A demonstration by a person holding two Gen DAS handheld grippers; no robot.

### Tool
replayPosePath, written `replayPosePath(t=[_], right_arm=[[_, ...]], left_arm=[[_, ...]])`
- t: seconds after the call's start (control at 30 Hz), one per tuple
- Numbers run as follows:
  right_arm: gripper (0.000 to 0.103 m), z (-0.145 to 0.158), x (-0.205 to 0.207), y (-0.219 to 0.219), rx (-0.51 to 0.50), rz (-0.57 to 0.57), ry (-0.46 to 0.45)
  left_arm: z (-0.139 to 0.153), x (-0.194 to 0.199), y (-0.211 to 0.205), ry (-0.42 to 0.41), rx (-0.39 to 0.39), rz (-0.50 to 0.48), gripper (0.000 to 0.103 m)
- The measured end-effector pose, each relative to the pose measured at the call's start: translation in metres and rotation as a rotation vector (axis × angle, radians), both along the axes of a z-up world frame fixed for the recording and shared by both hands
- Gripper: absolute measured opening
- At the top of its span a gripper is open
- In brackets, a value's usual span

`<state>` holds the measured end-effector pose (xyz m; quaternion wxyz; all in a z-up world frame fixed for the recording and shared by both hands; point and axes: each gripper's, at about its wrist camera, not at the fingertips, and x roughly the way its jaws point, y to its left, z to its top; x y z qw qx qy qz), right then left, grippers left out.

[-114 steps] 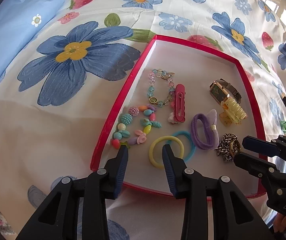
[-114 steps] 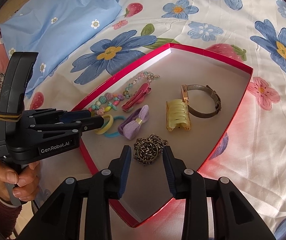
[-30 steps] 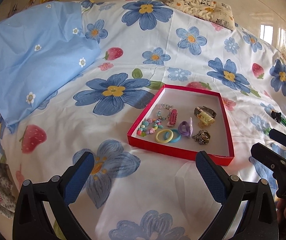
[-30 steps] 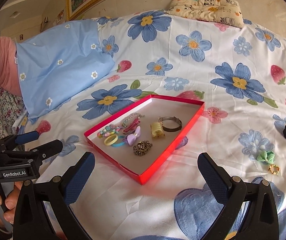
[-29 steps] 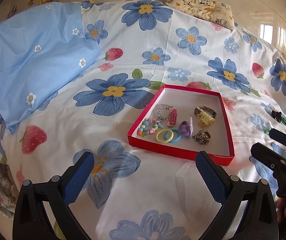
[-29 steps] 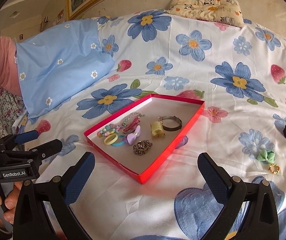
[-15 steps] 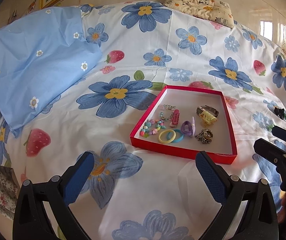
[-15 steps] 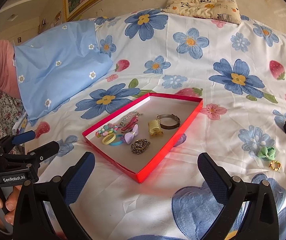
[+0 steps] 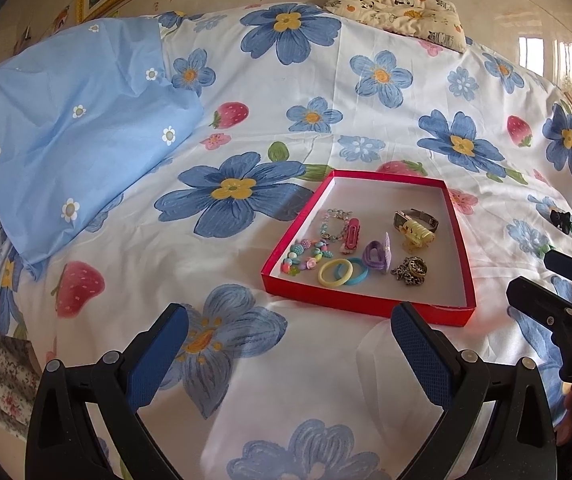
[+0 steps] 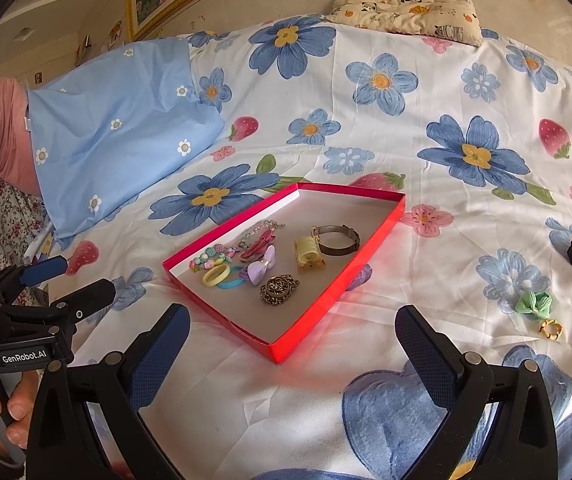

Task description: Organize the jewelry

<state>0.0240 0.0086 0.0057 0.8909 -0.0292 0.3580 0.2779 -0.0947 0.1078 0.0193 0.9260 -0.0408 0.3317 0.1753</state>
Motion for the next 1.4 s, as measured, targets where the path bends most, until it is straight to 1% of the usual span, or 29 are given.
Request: replayPosePath(t=[1.4], right_arm=[[0.103, -0.0003, -0.004, 0.0061, 0.003, 0.007, -0.001]], left_arm=[[-0.0058, 0.0036, 0.0003, 0.011, 0.018, -0.014, 0.102]])
